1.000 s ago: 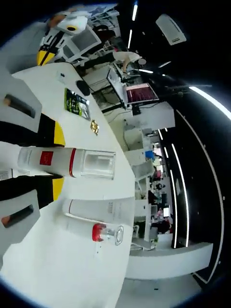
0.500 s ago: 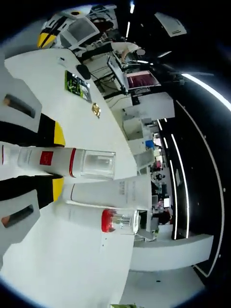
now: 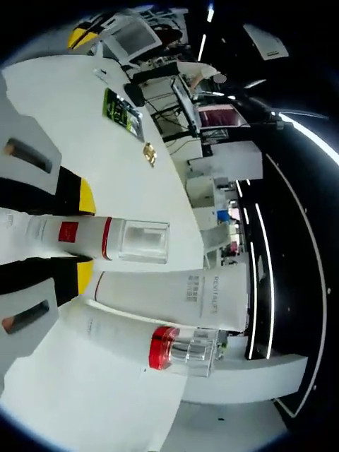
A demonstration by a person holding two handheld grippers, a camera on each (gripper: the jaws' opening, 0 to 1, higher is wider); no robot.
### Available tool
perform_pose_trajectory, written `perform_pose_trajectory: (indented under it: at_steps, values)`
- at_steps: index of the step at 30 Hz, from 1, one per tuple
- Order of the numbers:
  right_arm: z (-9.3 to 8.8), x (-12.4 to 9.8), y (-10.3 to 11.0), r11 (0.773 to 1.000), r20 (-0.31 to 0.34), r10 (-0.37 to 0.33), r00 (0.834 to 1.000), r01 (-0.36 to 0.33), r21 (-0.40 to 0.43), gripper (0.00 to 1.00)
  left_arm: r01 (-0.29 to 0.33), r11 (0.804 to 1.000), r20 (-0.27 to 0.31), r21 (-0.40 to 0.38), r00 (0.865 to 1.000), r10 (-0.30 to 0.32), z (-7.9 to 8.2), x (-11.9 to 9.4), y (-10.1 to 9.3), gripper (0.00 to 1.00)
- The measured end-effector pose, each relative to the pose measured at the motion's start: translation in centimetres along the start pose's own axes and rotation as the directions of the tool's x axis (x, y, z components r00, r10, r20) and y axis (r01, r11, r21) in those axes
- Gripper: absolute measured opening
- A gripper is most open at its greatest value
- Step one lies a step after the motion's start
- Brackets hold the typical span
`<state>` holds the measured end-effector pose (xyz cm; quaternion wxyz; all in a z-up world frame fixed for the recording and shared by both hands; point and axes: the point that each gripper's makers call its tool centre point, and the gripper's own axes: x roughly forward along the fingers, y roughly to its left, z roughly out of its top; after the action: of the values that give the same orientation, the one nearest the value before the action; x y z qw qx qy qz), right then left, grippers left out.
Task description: Arrange the skincare products in the storage area until every visible bottle or jar stands upright without overlapping.
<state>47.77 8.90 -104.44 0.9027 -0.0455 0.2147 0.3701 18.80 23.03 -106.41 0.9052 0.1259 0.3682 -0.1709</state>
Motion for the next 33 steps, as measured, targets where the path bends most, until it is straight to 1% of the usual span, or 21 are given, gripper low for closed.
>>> perform_pose_trajectory:
  at_steps: [1,2,8,12,13,15,22,25,28,33]
  values:
    - [-0.1,0.4,0.2,1.000,0.000,0.008,1.000,-0.008,-0.010,0.14,0.000,1.000,0.004,-0.004,1.000,0.000,0.1,0.0,0.0,0.00]
    - [-0.2,0.6,0.4,0.999,-0.007,0.019,1.000,-0.019,-0.041,0.14,-0.001,1.000,0.003,0.000,1.000,0.001,0.1,0.0,0.0,0.00]
    - [0.0,1.7,0.5,0.998,0.012,0.028,1.000,-0.027,-0.058,0.14,0.006,1.000,-0.020,-0.007,1.000,-0.006,-0.4,0.2,-0.1,0.00]
    - [-0.1,2.3,0.8,0.994,0.030,0.046,0.999,-0.043,-0.097,0.14,0.007,1.000,-0.026,-0.010,1.000,-0.007,-0.5,0.3,-0.1,0.00]
    - [-0.3,2.4,0.9,0.992,0.024,0.050,0.998,-0.047,-0.119,0.14,0.007,1.000,-0.026,-0.010,1.000,-0.008,-0.5,0.3,-0.1,0.00]
    - [-0.4,2.5,1.0,0.990,0.023,0.058,0.998,-0.055,-0.127,0.14,0.009,1.000,-0.027,-0.012,1.000,-0.009,-0.5,0.3,-0.2,0.00]
    - [-0.5,1.6,0.8,0.991,0.081,0.076,0.994,-0.066,-0.116,0.13,0.014,1.000,-0.037,-0.015,0.999,-0.014,-0.7,0.4,-0.3,0.00]
    - [-0.6,1.2,0.7,0.993,0.092,0.077,0.993,-0.068,-0.101,0.14,0.017,1.000,-0.040,-0.012,0.999,-0.017,-0.8,0.4,-0.3,0.00]
    - [-0.7,0.8,1.0,0.991,0.100,0.086,0.991,-0.075,-0.112,0.14,0.019,1.000,-0.043,-0.012,0.999,-0.019,-0.8,0.4,-0.4,0.00]
    - [-0.9,0.2,1.2,0.991,0.111,0.094,0.989,-0.082,-0.107,0.14,0.018,1.000,-0.044,-0.013,0.999,-0.018,-0.8,0.4,-0.3,0.00]
